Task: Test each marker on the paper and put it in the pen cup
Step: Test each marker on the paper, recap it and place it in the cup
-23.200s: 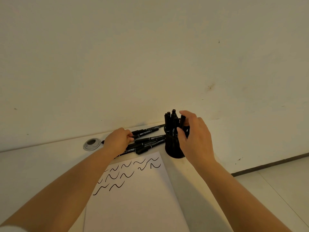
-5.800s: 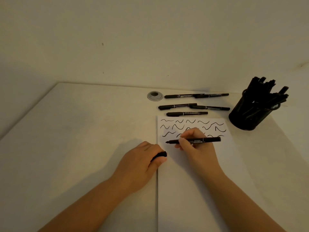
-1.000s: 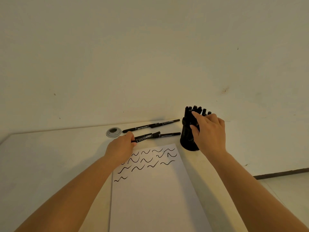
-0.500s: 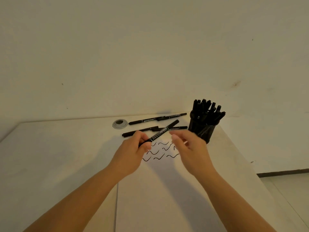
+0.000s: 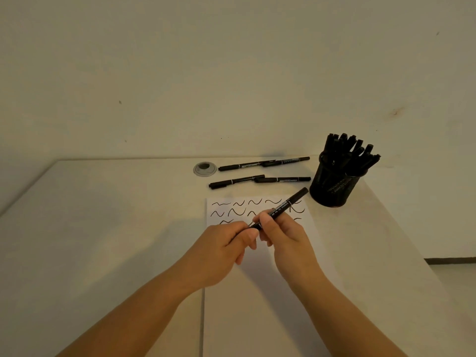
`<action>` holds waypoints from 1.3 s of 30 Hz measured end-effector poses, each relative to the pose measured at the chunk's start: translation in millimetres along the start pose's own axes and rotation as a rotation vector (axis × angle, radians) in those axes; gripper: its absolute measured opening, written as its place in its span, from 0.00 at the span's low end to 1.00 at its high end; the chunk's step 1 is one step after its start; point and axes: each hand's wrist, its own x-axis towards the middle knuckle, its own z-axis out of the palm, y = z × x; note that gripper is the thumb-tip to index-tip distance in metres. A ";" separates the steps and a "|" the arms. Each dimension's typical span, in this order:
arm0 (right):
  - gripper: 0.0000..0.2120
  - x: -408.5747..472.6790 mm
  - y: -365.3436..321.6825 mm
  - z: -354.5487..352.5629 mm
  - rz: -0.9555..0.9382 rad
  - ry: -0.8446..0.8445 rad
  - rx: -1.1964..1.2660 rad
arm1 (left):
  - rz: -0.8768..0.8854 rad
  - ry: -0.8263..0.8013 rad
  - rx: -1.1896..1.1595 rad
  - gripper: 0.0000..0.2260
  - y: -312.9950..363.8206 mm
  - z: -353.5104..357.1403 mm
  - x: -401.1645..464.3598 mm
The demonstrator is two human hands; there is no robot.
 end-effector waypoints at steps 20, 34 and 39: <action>0.04 30.4 21.4 -9.7 0.103 0.178 -0.056 | 0.138 0.026 0.281 0.11 -43.6 0.4 -35.8; 0.08 20.2 39.4 -2.4 -0.010 -0.041 -0.242 | 0.117 0.032 0.216 0.14 -45.0 3.0 -35.5; 0.09 21.1 41.8 -3.5 -0.024 -0.018 -0.289 | 0.120 0.025 0.216 0.15 -46.4 2.8 -36.4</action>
